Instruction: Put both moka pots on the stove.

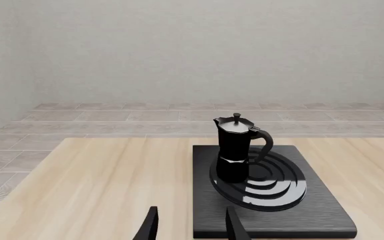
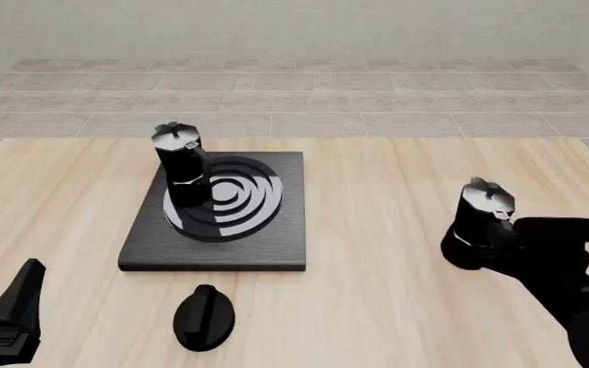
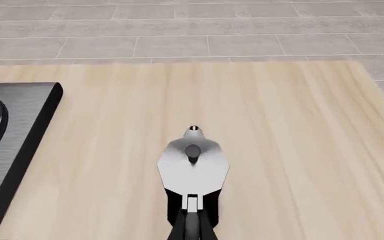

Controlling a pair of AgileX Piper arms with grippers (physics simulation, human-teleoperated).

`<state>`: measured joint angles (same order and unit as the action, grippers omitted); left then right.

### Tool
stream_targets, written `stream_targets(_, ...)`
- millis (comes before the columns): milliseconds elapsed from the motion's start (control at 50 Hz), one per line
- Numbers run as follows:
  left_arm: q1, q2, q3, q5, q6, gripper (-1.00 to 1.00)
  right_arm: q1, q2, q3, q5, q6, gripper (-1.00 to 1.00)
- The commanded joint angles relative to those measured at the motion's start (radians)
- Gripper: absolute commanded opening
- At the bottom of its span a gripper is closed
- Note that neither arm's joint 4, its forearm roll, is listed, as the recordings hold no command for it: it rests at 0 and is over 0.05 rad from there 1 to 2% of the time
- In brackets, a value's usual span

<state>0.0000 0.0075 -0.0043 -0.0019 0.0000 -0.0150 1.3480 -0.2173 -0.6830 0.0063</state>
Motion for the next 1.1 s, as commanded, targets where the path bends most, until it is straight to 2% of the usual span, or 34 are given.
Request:
stream_targets(20, 0.000, 0.000, 0.000, 0.000, 0.000, 1.00, 0.047, -0.075, -0.012, -0.013, 0.007, -1.00)
stream_targets(300, 0.000, 0.000, 0.000, 0.000, 0.000, 1.00, 0.135, -0.200, -0.074, -0.014, 0.008, -1.00)
stream_targets(540, 0.000, 0.000, 0.000, 0.000, 0.000, 1.00, 0.206, -0.188, -0.143, -0.038, 0.014, -1.00)
stream_targets(740, 0.000, 0.000, 0.000, 0.000, 0.000, 1.00, 0.306, -0.137, -0.206, -0.122, 0.026, -1.00)
stream_targets(840, 0.000, 0.000, 0.000, 0.000, 0.000, 1.00, 0.378, -0.070, -0.242, -0.210, 0.008, -1.00)
stream_targets(900, 0.000, 0.000, 0.000, 0.000, 0.000, 1.00, 0.390, -0.037, -0.258, -0.233, 0.002, -1.00)
stream_targets(1100, 0.000, 0.000, 0.000, 0.000, 0.000, 1.00, 0.517, 0.071, -0.316, -0.335, -0.007, -1.00)
